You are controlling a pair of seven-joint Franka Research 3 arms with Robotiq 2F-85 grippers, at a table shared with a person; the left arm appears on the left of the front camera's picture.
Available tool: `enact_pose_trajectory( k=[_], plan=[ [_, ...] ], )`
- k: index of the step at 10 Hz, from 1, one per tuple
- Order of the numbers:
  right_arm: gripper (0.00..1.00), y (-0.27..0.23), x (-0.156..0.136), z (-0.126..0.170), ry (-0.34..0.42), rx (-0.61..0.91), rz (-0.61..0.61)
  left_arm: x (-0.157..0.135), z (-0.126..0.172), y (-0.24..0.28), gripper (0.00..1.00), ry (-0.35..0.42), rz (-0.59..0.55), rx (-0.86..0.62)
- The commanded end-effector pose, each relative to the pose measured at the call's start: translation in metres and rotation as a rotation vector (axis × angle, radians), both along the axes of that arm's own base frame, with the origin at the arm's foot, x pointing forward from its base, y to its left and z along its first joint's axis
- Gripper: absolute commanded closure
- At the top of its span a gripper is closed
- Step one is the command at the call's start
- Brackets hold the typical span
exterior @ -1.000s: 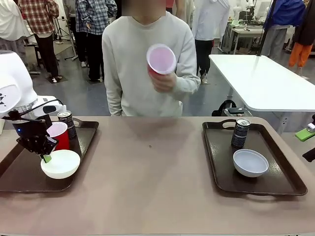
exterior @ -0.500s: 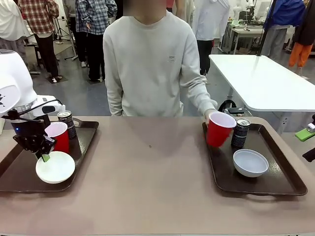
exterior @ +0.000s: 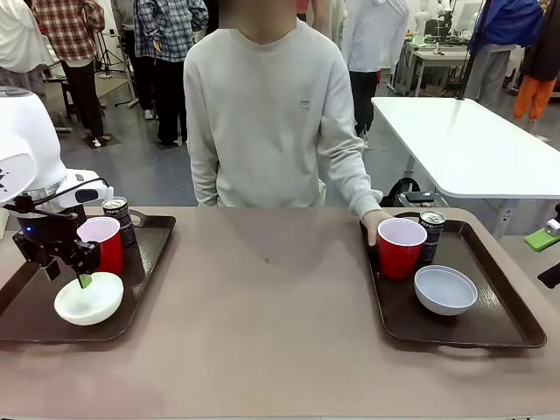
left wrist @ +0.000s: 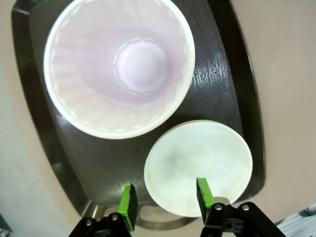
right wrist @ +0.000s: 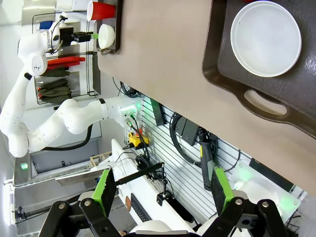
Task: Prepare tableware on both trays.
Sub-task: Pick up a Picnic Bowl from the table and place it on a Handle tray.
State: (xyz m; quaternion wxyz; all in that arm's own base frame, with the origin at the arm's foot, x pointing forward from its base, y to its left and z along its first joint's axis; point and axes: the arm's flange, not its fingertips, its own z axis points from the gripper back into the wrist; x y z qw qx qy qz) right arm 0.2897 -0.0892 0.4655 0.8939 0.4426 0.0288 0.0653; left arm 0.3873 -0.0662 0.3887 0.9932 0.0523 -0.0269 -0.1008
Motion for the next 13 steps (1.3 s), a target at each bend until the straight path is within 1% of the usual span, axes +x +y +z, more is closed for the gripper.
enact_pose_trajectory(
  k=[1, 2, 3, 5, 6, 7, 8, 9, 10, 11, 12, 13],
  plan=[
    [0.0, 0.0, 0.001, 0.0, -0.006, 0.022, -0.007, -0.009, 0.016, -0.001, 0.0, -0.025, 0.038, 0.046],
    [0.0, 0.0, 0.001, 0.0, -0.006, 0.022, -0.007, -0.009, 0.026, -0.003, 0.17, -0.034, 0.043, 0.031],
    [0.0, 0.0, 0.001, 0.0, -0.006, 0.022, -0.007, -0.009, 0.038, -0.005, 0.0, -0.049, 0.039, -0.059],
    [0.0, 0.0, 0.001, 0.0, -0.006, 0.022, -0.007, -0.011, 0.081, 0.005, 0.0, -0.016, 0.078, -0.4],
    [0.0, 0.0, 0.001, 0.0, -0.006, 0.022, -0.007, -0.014, 0.1, 0.022, 0.0, -0.039, 0.07, -0.604],
    [0.0, 0.0, 0.001, 0.0, -0.006, 0.022, -0.007, -0.018, 0.11, 0.042, 0.0, -0.052, 0.068, -0.796],
    [0.0, 0.0, 0.001, 0.0, -0.006, 0.022, -0.007, -0.019, 0.113, 0.062, 0.0, -0.093, 0.075, -0.963],
    [0.0, 0.0, 0.0, 0.0, 0.0, 0.0, 0.0, -0.019, 0.109, 0.08, 0.0, -0.093, 0.088, -1.069],
    [0.0, -0.016, -0.023, 0.045, -0.126, 0.106, -0.112, -0.017, 0.102, 0.088, 0.0, -0.091, 0.088, -1.15],
    [0.0, -0.032, -0.042, 0.067, -0.17, 0.237, -0.227, -0.01, 0.093, 0.094, 0.0, -0.07, 0.074, -1.195],
    [0.0, -0.045, -0.052, 0.072, -0.182, 0.316, -0.29, 0.0, 0.088, 0.099, 0.0, -0.039, 0.064, -1.229],
    [0.0, -0.055, -0.06, 0.065, -0.158, 0.372, -0.337, -0.002, 0.085, 0.102, 0.0, -0.031, 0.097, -1.259]
  ],
)
